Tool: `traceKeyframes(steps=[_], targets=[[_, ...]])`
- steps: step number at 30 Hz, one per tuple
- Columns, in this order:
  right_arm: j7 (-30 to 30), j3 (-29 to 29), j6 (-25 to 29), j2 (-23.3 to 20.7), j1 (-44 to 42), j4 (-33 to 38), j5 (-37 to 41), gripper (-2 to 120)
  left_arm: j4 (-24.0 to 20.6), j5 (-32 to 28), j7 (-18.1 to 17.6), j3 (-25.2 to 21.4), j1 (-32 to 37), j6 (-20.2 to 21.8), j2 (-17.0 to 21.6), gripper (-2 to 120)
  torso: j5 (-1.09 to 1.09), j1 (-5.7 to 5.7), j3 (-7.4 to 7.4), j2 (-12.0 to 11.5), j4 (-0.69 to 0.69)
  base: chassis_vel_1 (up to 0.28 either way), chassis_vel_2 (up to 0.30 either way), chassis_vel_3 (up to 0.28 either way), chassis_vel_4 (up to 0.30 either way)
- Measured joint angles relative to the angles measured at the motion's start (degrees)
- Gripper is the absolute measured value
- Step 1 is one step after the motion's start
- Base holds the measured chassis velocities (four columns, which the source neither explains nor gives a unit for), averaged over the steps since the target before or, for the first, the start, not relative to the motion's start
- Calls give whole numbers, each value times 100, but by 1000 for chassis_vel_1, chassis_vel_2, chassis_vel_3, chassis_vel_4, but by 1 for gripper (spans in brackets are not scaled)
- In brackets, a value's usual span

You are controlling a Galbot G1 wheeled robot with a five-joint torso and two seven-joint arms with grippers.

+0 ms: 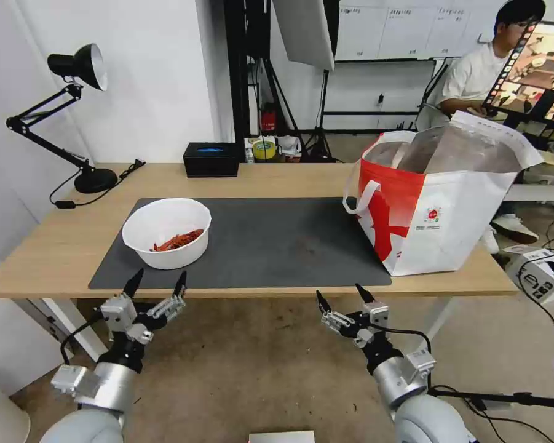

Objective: Pick up the trash from the table and place it into the takeout bag.

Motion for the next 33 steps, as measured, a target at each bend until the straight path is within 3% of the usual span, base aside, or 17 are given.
traceKeyframes(steps=[1, 4, 9, 11, 12, 16, 24, 33], targets=[[0, 0, 0, 0, 0, 0, 0, 100, 0, 0, 0, 0, 0, 0, 0, 100, 0, 0, 0, 0, 0, 0, 0, 0, 0], [0, 0, -2, -1, 1, 0, 0, 100, -104, -593, -745, -108, -293, 502, 382, 100, 0, 0, 0, 0, 1, 0, 0, 0, 0], [0, 0, -4, -2, 3, 0, 1, 100, -71, -1418, -1262, -77, -806, 1001, 843, 100, -1, 0, 0, 0, 1, 0, 0, 0, 0], [0, 0, -5, -3, 4, 0, 2, 100, 116, -2050, -1613, 50, -1337, 1376, 1278, 100, -2, 0, 1, 0, 0, 0, 0, 0, 0], [0, 0, -5, -3, 4, 0, 2, 100, 116, -2050, -1613, 50, -1337, 1376, 1278, 100, -2, 0, 1, 0, 0, 0, 0, 0, 0], [-1, 0, -7, -3, 5, 2, 3, 100, 502, -3051, -2191, 495, -2530, 1949, 1854, 100, 1, 1, 1, 0, 0, 0, 0, 0, 0], [-3, 1, -10, -4, 6, 3, 5, 100, 1189, -3500, -2693, 1000, -3420, 2771, 2174, 100, 0, 1, 1, 0, 2, 0, 0, 0, 0], [-3, 1, -11, -4, 6, 5, 6, 100, 1627, -4038, -2779, 1221, -3837, 3446, 2189, 100, 0, 1, 1, 0, 0, 0, 0, 0, 0]])
